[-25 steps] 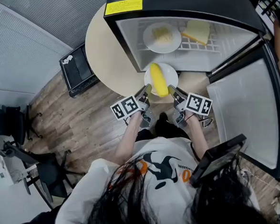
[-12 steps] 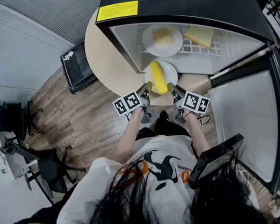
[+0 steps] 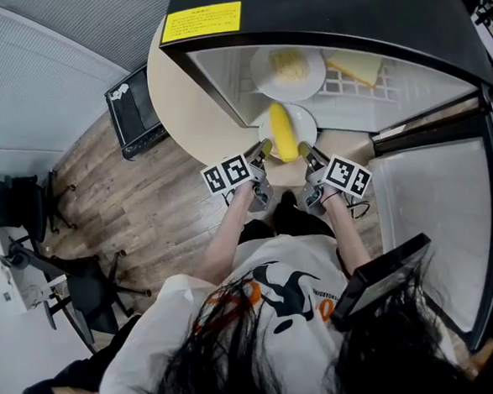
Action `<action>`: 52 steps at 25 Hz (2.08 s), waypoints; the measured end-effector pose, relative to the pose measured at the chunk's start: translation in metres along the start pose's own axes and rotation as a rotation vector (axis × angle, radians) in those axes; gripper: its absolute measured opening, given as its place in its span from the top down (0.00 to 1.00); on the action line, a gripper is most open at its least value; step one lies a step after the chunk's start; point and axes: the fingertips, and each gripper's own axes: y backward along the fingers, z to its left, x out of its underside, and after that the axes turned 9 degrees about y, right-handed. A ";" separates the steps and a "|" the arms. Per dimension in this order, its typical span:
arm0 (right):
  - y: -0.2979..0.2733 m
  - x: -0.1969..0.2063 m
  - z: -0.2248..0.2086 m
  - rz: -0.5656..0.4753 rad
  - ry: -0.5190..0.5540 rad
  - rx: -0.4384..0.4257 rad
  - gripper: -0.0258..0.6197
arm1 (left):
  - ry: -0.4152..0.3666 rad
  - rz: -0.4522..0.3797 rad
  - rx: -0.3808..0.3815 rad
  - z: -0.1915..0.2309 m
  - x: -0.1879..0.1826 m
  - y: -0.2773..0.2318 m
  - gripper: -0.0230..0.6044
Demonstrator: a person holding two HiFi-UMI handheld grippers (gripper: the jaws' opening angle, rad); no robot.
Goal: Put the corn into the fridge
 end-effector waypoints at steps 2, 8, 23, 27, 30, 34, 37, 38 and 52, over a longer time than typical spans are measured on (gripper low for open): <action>-0.001 -0.004 -0.001 -0.019 -0.025 0.013 0.88 | -0.012 0.023 -0.016 0.003 0.001 -0.004 0.88; -0.004 -0.017 -0.003 -0.092 -0.177 0.036 0.92 | -0.037 0.074 -0.013 0.001 0.004 -0.007 0.85; -0.028 -0.054 0.003 -0.073 0.022 0.132 0.92 | -0.110 0.163 0.024 -0.013 -0.001 -0.012 0.80; -0.037 -0.064 0.006 -0.034 0.133 0.157 0.90 | -0.096 0.150 0.019 -0.016 -0.004 -0.015 0.80; -0.042 -0.069 0.004 -0.011 0.188 0.171 0.88 | -0.098 0.143 0.030 -0.020 -0.005 -0.017 0.79; -0.047 -0.076 0.002 0.011 0.300 0.196 0.85 | -0.099 0.148 0.036 -0.023 -0.004 -0.021 0.80; -0.049 -0.083 0.000 0.016 0.458 0.261 0.82 | -0.088 0.152 0.044 -0.025 0.000 -0.023 0.80; -0.050 -0.085 -0.003 0.024 0.556 0.308 0.82 | -0.089 0.161 0.046 -0.025 0.003 -0.024 0.80; -0.030 -0.104 0.006 -0.014 1.008 0.480 0.82 | 0.109 0.103 0.081 -0.025 0.010 -0.038 0.88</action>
